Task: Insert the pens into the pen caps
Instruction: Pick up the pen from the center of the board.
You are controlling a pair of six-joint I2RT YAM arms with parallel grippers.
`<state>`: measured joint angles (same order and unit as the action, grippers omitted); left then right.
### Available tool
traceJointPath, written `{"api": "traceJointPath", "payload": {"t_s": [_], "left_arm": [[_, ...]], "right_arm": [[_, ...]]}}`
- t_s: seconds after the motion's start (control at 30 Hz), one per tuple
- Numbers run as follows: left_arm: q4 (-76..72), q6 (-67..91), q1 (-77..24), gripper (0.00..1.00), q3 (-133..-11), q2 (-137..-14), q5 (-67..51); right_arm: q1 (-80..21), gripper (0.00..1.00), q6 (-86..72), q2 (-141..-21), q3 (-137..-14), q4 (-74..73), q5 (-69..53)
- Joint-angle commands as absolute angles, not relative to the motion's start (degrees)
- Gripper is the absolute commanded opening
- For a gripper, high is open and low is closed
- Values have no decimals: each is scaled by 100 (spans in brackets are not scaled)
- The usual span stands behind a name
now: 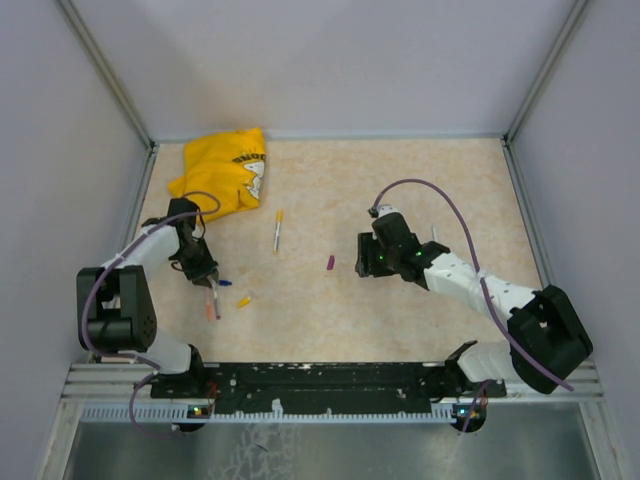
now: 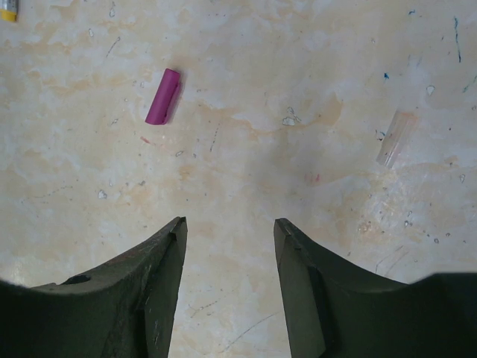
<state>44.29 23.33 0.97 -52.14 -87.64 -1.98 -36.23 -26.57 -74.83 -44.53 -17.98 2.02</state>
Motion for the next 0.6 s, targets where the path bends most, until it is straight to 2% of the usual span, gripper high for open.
{"api": "traceJointPath", "payload": {"t_s": [0.0, 0.57], "left_arm": [[4697, 2317, 111, 31, -5322, -8554, -95], [4588, 2424, 105, 32, -5247, -8742, 120]], "right_arm": [[-3582, 51, -2565, -7412, -4496, -1626, 125], [-3586, 51, -2566, -7374, -4500, -1613, 36]]}}
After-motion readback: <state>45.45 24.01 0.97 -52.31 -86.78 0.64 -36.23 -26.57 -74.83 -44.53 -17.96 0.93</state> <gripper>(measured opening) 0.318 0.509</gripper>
